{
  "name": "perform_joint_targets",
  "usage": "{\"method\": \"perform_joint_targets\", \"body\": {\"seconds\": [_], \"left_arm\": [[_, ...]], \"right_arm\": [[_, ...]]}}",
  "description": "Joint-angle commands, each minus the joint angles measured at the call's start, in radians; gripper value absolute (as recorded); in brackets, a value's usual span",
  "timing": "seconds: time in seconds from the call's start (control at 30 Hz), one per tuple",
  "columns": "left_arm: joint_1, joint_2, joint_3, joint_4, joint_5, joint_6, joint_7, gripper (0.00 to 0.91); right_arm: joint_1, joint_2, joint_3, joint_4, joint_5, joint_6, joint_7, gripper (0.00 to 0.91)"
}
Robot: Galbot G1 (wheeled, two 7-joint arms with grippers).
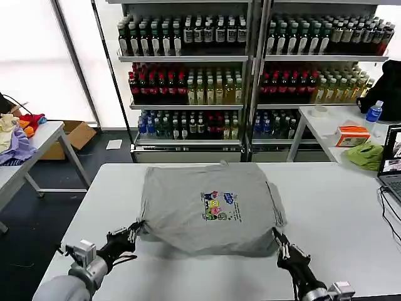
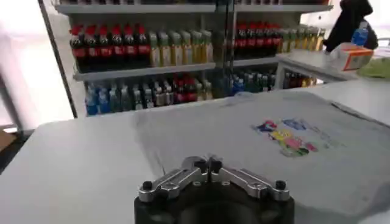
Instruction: Fold and organize the clothes.
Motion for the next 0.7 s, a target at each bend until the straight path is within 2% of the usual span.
{"method": "perform_joint_targets", "body": {"seconds": [0.03, 0.3, 0.33, 0.37, 0.4, 0.57, 0.7], "left_arm": [[-0.195, 0.018, 0.03, 0.167, -0.023, 0.002, 0.017, 0.01], [-0.325, 0.013, 0.07, 0.347, 0.015, 0.002, 0.034, 0.01], [-0.329, 0.012, 0.069, 0.356, 0.017, 0.002, 0.035, 0.05], [-0.333, 0.011, 0.068, 0.371, 0.015, 0.001, 0.036, 0.846], [-0.336, 0.009, 0.069, 0.379, 0.016, 0.001, 0.037, 0.907], [-0.314, 0.005, 0.072, 0.385, 0.049, 0.001, 0.069, 0.907], [-0.283, 0.004, 0.062, 0.344, 0.051, 0.001, 0.074, 0.907]], "right_arm": [[0.164, -0.003, -0.01, -0.096, 0.009, -0.016, 0.008, 0.0], [0.356, -0.002, -0.127, -0.302, -0.072, -0.016, 0.03, 0.0], [0.37, -0.001, -0.138, -0.312, -0.076, -0.016, 0.033, 0.0], [0.387, 0.0, -0.152, -0.333, -0.081, -0.017, 0.036, 0.0], [0.41, 0.004, -0.171, -0.357, -0.083, -0.017, 0.042, 0.907], [0.508, 0.032, -0.219, -0.442, -0.081, -0.046, 0.079, 0.907], [0.552, 0.044, -0.233, -0.482, -0.088, -0.076, 0.073, 0.907]]}}
